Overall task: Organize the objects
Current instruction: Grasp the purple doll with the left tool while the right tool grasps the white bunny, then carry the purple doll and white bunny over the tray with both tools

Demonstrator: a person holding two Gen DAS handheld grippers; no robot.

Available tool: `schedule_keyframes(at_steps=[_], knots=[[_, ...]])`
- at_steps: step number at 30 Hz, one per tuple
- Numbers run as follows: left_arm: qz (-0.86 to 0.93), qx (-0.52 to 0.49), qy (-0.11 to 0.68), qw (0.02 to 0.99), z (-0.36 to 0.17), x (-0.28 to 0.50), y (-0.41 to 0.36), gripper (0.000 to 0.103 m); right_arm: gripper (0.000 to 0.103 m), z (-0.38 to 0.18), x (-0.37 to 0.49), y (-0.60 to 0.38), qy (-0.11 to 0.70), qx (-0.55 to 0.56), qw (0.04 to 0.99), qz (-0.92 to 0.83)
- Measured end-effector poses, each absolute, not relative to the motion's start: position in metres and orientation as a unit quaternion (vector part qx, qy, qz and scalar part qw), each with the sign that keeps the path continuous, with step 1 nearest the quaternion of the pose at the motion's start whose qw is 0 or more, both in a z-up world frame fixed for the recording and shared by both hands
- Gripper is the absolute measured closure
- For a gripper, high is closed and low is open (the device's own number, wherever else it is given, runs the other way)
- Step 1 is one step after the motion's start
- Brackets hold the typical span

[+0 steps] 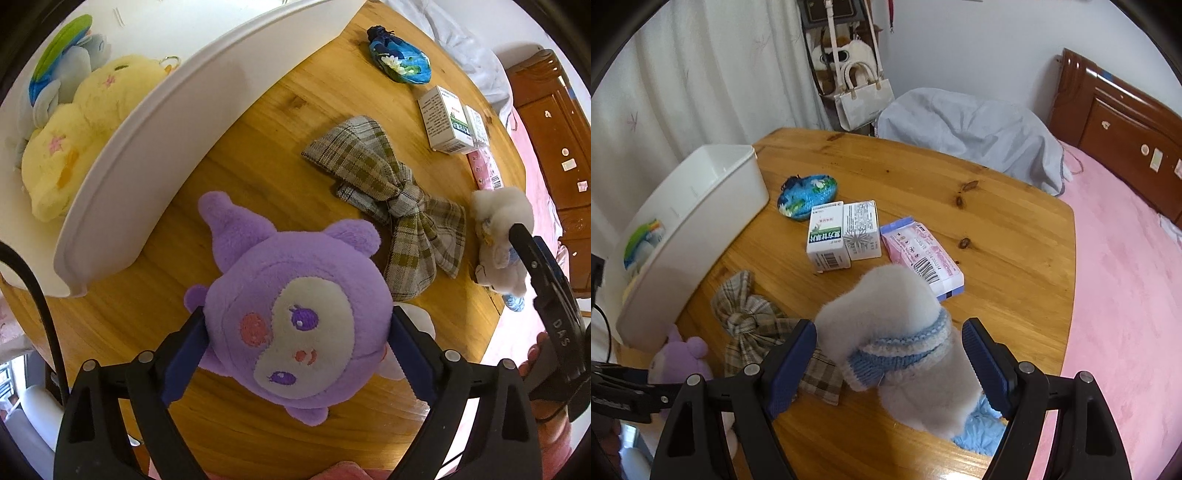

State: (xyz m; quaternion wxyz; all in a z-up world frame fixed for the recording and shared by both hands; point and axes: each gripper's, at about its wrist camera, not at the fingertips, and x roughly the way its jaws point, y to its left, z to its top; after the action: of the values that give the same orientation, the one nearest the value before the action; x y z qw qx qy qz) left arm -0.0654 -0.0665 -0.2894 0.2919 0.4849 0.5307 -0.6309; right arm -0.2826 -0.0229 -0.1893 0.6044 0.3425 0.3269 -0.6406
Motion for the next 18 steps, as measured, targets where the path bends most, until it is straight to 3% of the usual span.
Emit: schedule_keyframes(at_steps=[18], knots=[[-0.630, 0.491, 0.534, 0.278, -0.292, -0.043, -0.067, 0.007, 0.020, -0.206, -0.271, -0.034, 0.339, 0.318, 0.610, -0.642]])
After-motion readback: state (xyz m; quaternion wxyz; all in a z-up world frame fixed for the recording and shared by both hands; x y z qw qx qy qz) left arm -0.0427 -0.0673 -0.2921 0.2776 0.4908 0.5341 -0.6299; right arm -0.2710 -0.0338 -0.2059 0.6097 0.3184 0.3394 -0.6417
